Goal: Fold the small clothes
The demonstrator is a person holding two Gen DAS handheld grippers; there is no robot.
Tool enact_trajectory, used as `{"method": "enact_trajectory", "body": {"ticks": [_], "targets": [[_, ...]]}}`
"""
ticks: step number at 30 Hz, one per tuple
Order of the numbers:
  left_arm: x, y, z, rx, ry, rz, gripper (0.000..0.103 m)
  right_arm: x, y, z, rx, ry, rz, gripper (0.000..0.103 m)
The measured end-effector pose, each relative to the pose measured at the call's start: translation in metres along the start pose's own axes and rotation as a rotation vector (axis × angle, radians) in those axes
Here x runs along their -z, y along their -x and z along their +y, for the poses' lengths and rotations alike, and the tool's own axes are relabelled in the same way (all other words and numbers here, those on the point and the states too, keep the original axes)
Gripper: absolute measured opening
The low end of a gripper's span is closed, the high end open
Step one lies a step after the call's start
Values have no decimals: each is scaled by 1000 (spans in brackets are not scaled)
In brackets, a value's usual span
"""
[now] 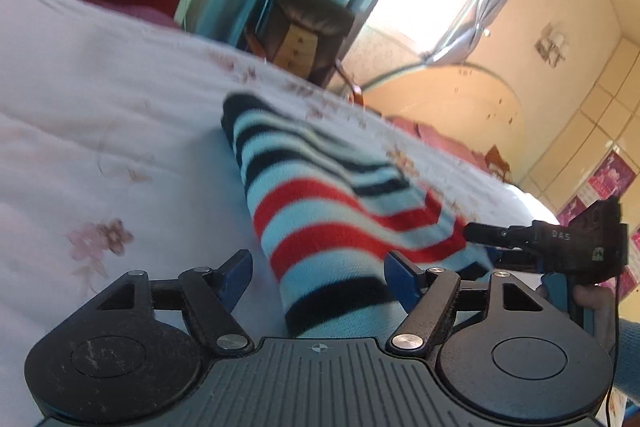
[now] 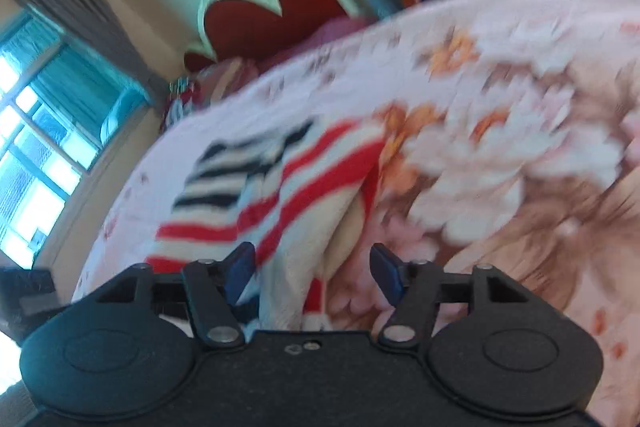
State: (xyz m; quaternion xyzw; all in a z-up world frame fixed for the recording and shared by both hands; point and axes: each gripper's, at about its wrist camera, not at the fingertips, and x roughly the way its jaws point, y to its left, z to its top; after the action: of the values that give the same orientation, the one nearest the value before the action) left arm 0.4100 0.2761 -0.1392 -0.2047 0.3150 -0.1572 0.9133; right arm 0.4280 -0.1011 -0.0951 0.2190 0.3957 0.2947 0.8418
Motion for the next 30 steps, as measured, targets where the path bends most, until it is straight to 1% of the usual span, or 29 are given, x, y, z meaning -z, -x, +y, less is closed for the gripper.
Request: {"method": "enact_trajectory", "body": {"ticks": [1, 2, 4, 6, 8, 10, 11, 12, 13, 15, 16, 18, 20, 21, 23, 25, 26, 27, 28, 29, 30], "targets": [[-2, 4, 1, 18, 9, -15, 71, -4, 3, -6, -21, -28, -2, 58], [-5, 4, 0, 16, 7, -16, 71, -9, 2, -10, -30, -56, 7, 55], [-12, -6, -9, -23, -26, 21, 71, -16, -7, -13, -17, -72, 23, 51], [-12, -19, -15, -69, -56, 65, 71, -21, -16, -11, -8, -50, 29, 47], [-5, -28, -23, -122, -87, 106, 71, -24, -25, -3, 24, 9, 21, 46], [-1, -31, -23, -119, -73, 103, 71, -25, -31, 6, 50, 87, 13, 32], [1, -29, -23, -122, -60, 91, 71, -26, -33, 11, 50, 134, -1, 22], [3, -26, -23, -126, -58, 79, 71, -26, -33, 18, 65, 189, -19, 18], [5, -24, -22, -123, -53, 71, 71, -26, -34, 25, 72, 247, -34, 16], [7, -23, -19, -118, -36, 68, 71, -27, -34, 35, 57, 346, -68, 12], [8, -23, -17, -117, -29, 66, 71, -28, -36, 38, 48, 376, -69, 12], [9, -24, -15, -111, -12, 66, 71, -30, -44, 34, 36, 392, -53, 12], [9, -27, -15, -113, -6, 70, 72, -33, -58, 20, 58, 350, 8, 13], [9, -28, -16, -118, -6, 70, 74, -34, -62, 10, 41, 310, 14, 17], [11, -28, -16, -129, -4, 69, 78, -39, -61, 0, 14, 242, 15, 16], [9, -25, -16, -128, 11, 68, 78, -40, -61, 0, 14, 232, 22, 19], [8, -20, -17, -135, 11, 56, 78, -41, -59, 0, 16, 224, 30, 24], [6, -12, -20, -145, 0, 27, 78, -44, -54, 2, 17, 209, 34, 30], [2, -2, -22, -150, -8, -2, 78, -47, -45, 4, 27, 197, 16, 35], [0, 8, -27, -150, -17, -32, 78, -48, -33, 5, 36, 194, -27, 47], [-3, 17, -33, -135, -31, -65, 78, -48, -20, 6, 40, 192, -68, 46]]}}
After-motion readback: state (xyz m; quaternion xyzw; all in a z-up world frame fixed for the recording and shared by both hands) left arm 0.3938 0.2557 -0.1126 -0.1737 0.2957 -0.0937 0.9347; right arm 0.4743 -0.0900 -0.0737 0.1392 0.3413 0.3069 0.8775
